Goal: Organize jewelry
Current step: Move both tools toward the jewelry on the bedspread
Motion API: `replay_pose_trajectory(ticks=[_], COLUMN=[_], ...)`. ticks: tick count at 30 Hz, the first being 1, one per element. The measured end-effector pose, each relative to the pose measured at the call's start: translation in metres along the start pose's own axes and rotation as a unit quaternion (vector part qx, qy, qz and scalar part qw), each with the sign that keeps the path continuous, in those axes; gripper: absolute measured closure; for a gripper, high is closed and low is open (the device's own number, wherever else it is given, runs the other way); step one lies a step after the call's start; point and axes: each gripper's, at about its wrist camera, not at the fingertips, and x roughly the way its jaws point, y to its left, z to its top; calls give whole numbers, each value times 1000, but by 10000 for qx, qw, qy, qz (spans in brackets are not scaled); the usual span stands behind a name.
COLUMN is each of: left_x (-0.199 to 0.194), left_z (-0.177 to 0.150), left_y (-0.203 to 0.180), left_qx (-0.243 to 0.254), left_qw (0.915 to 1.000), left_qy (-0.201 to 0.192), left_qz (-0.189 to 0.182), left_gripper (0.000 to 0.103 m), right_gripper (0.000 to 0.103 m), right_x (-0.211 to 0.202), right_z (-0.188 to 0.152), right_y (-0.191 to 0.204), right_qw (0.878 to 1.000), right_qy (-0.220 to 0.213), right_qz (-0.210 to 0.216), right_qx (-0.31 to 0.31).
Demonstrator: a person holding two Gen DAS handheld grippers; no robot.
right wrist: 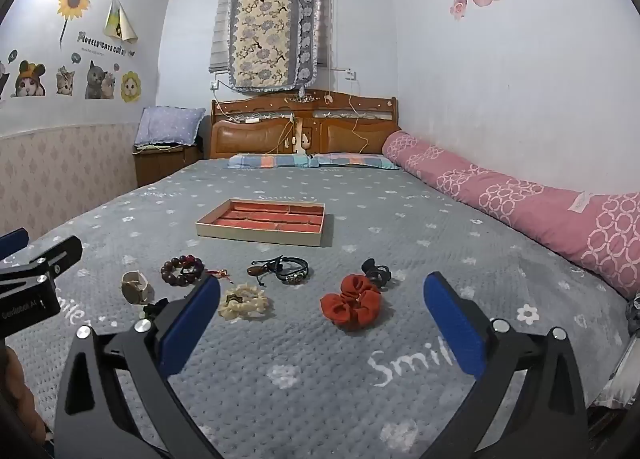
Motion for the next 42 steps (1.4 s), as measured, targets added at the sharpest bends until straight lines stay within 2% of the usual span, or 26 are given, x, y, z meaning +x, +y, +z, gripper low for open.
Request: replay_pose_trajectory(ticks=[20, 23, 28, 34, 42], left_x=[20, 19, 25, 33, 71], left_z=[-3, -3, -2, 2, -3], left_y=[0, 0, -1, 2, 1], left_qx=[-33, 24, 39, -53, -109], left_qw=[9999, 10000, 9999, 9997, 9987], left_qy=[117, -66, -101, -226, 251], left_qz=[-93, -68, -62, -108, -430], left_gripper=[5, 5, 5, 5, 5], right_gripper=[4, 4, 4, 4, 4], right_x=[20, 24, 33, 42, 86], right_z=[-4, -4, -3, -5, -15], right_y=[0, 0, 0, 0, -8], right_qw=[9998, 9997, 9994, 9993, 9966], right_qy=[208, 231, 331, 325, 777], right_qz=[-7, -23, 15, -200, -267], right_qx=[17, 14, 51, 10, 91])
